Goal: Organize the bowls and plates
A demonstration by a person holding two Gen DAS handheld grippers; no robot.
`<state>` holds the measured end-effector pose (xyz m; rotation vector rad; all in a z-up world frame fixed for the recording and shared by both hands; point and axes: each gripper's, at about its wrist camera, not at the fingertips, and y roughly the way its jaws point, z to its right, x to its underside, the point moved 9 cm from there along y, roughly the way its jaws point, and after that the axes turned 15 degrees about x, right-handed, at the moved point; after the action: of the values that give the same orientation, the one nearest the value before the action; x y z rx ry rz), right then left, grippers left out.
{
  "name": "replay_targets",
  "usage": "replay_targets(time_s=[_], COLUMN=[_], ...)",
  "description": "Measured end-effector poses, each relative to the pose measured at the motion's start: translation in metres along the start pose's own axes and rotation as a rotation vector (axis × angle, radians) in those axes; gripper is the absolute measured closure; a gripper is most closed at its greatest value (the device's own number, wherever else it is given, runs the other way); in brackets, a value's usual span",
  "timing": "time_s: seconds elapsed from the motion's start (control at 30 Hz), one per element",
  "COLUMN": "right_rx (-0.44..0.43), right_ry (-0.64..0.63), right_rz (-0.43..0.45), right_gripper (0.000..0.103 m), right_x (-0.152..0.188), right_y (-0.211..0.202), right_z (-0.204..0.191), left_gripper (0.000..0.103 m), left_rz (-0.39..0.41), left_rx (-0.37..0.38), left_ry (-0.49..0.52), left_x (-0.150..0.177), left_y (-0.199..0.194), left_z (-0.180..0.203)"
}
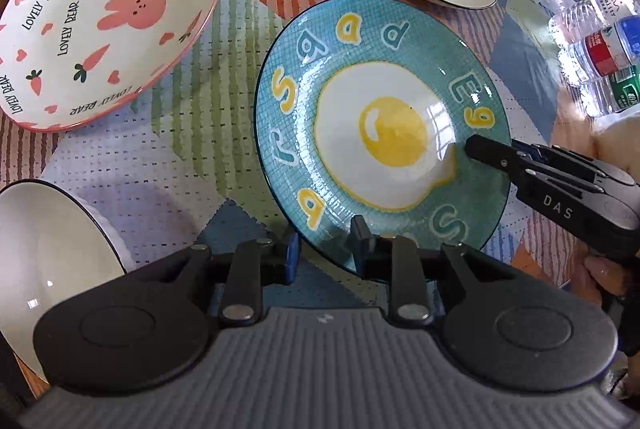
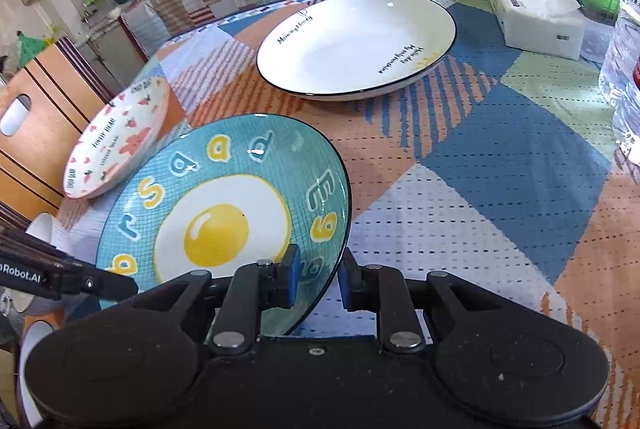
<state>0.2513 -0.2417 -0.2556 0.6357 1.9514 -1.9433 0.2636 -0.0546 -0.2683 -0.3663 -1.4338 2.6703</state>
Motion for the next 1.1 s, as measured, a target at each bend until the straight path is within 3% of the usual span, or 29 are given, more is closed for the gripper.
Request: replay_targets(time_s=[0.17, 0.2, 0.23, 0.3, 0.43, 0.53, 0.67, 0.8, 0.9, 0.97, 1.1], right_rx=[0.03, 0.043, 0.071, 0.122, 0.061, 0.012, -0.062, -0.084, -0.149, -0.182, -0.246], right_ry=[-0.043, -0.051, -0.064, -0.075, -0.079, -0.103, -0.155, -0.194, -0.199, -0.223, -0.263], right_rz=[0.004, -0.003, -0.02, 0.003, 0.082, 0.127, 0.193, 0.205, 0.175, 0.177, 0.157], right_gripper=[0.074, 0.072, 0.062, 0.06, 0.049, 0.046, 0.033, 0.028, 0.028, 0.028, 0.028], right_x=[0.002, 0.001, 0.001, -0.004, -0.025, -0.043, -0.063, -0.082, -0.095, -0.101, -0.109], right_y=[-0.002, -0.001, -0.001, -0.013, -0.049, -0.076, -0.11, -0.127, -0.131, -0.134, -0.133], right_z=[-0.005, -0.006, -0.006, -0.006, -0.016, -0.031, -0.057, -0.076, -0.089, -0.101, -0.124], left_gripper=[0.077, 0.077, 0.077, 0.077, 0.076, 0.076, 0.075, 0.072, 0.071, 0.071, 0.067], left_rz=[-0.018, -0.017, -0.01, 0.027, 0.081, 0.106, 0.149, 0.18, 0.202, 0.242, 0.31], left_rx=[-0.043, -0.065, -0.094, -0.137, -0.153, -0.16, -0.171, -0.172, -0.164, -0.142, -0.174], left_ry=[0.012, 0.035, 0.07, 0.125, 0.175, 0.203, 0.245, 0.238, 0.207, 0.163, 0.132], left_x=[0.0, 0.0, -0.001, -0.003, -0.002, 0.001, 0.004, 0.004, -0.001, -0.006, -0.017], left_y=[0.002, -0.001, -0.005, -0.018, -0.044, -0.062, -0.09, -0.12, -0.145, -0.167, -0.205], left_z=[-0.002, 0.001, 0.005, 0.013, 0.029, 0.041, 0.049, 0.041, 0.028, 0.016, -0.01])
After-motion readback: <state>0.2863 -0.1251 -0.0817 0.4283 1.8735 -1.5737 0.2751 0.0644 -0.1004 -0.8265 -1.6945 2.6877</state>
